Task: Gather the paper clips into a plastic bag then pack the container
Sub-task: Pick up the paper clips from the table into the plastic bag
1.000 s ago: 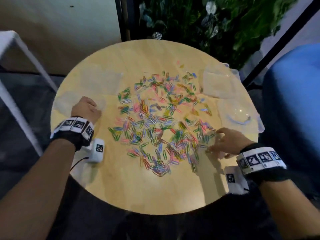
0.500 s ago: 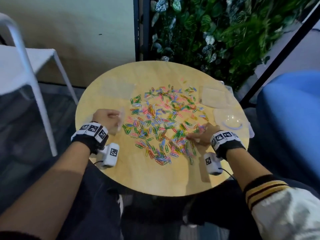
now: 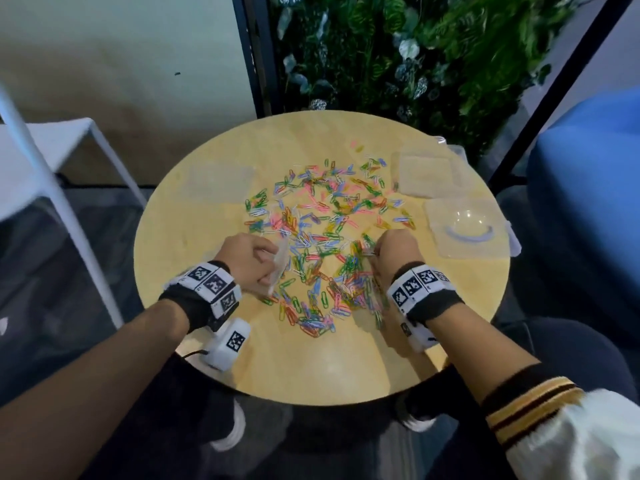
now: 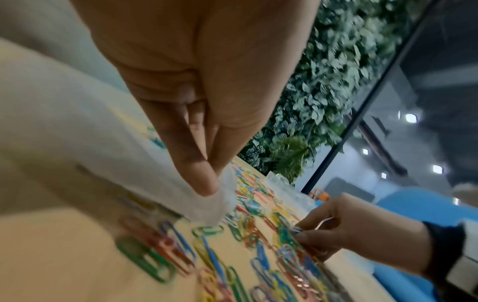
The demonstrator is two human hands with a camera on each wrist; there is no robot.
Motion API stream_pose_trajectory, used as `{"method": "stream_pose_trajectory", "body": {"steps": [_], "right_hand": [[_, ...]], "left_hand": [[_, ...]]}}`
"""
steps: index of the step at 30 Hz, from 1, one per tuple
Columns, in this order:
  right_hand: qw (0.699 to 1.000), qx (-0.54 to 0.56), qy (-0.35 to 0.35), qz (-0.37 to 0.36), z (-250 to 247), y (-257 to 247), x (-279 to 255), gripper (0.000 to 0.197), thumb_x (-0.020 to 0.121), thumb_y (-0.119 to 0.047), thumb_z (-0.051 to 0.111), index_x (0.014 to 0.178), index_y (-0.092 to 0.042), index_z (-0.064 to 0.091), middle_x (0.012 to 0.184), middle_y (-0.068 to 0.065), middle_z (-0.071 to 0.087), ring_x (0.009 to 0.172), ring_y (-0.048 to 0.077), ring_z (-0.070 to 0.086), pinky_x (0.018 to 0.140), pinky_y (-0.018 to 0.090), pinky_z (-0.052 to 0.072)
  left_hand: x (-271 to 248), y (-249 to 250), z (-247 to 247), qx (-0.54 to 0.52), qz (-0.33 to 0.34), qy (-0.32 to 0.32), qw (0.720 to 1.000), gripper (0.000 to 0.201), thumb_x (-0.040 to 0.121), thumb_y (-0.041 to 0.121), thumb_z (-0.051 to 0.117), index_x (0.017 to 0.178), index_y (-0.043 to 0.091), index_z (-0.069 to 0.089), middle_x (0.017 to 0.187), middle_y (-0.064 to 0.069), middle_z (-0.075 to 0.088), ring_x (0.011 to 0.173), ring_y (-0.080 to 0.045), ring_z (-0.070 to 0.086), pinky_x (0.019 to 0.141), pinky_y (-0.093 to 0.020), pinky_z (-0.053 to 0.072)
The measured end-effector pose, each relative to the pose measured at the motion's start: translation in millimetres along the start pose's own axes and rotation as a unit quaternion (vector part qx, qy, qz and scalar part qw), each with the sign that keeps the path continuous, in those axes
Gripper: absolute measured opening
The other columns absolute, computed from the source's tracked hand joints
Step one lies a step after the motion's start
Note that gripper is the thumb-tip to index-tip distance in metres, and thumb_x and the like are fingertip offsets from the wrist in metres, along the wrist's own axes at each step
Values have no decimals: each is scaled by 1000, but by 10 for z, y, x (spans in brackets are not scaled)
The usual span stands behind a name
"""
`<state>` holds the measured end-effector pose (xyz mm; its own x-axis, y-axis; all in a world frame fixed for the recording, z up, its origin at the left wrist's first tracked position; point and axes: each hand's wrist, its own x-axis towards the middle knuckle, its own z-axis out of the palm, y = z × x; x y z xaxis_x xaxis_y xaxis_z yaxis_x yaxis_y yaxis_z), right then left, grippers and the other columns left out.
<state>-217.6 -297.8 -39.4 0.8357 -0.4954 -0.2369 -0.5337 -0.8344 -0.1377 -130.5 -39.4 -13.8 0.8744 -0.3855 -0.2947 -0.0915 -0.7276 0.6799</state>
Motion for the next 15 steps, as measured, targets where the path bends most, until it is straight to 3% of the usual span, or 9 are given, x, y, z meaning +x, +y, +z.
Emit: {"method": "stream_pose_trajectory", "body": {"steps": [2, 5, 7, 9, 11, 13, 15], "right_hand": [[1000, -6, 5, 2, -16, -8, 71, 19, 91, -12, 57, 102, -9, 73, 104, 11, 69, 94, 26, 63, 78, 30, 56], [1000, -9, 9, 13, -74, 13, 147, 17, 87, -17, 65, 98, -8, 73, 101, 10, 69, 94, 26, 65, 73, 27, 53], [1000, -1, -4, 15, -157, 17, 176, 21, 87, -27, 67, 95, -9, 75, 98, 7, 71, 90, 23, 67, 74, 25, 53], [999, 36, 0, 4, -291, -27, 156, 24, 88, -32, 66, 92, -11, 78, 95, 5, 74, 90, 21, 68, 83, 29, 55], [991, 125, 34, -27, -413, -83, 102, 19, 86, -28, 71, 88, -11, 80, 87, 6, 76, 83, 20, 70, 79, 30, 56], [952, 296, 64, -45, -494, -158, 12, 14, 80, -22, 78, 84, -8, 79, 80, 9, 75, 72, 20, 71, 71, 31, 59], [883, 467, 33, -43, -538, -276, -104, 14, 77, -16, 81, 83, -4, 77, 75, 12, 74, 62, 17, 69, 62, 27, 57]], "left_hand": [[6, -74, 111, -94, -2, -4, 996, 24, 84, -1, 69, 104, 12, 73, 82, -10, 71, 64, -25, 74, 68, -38, 63], [28, -77, 202, -132, 10, -21, 991, 27, 84, -5, 69, 109, 5, 70, 83, -11, 70, 59, -18, 72, 62, -27, 60], [86, 11, 205, -137, 20, -31, 990, 27, 84, -4, 70, 110, 6, 70, 82, -11, 70, 62, -22, 73, 67, -31, 61], [165, 131, 211, -144, 28, -34, 989, 27, 84, -2, 70, 110, 7, 70, 83, -9, 70, 64, -21, 74, 69, -32, 61], [222, 268, 263, -137, 52, -42, 988, 27, 85, -2, 69, 110, 10, 68, 84, -9, 69, 58, -12, 72, 62, -22, 59], [223, 375, 331, -126, 71, -46, 988, 30, 86, -1, 67, 114, 12, 67, 85, -8, 67, 52, -6, 68, 56, -16, 56], [220, 415, 395, -112, 80, -52, 989, 31, 87, -2, 65, 116, 9, 67, 90, -8, 68, 48, -3, 66, 52, -14, 53]]}}
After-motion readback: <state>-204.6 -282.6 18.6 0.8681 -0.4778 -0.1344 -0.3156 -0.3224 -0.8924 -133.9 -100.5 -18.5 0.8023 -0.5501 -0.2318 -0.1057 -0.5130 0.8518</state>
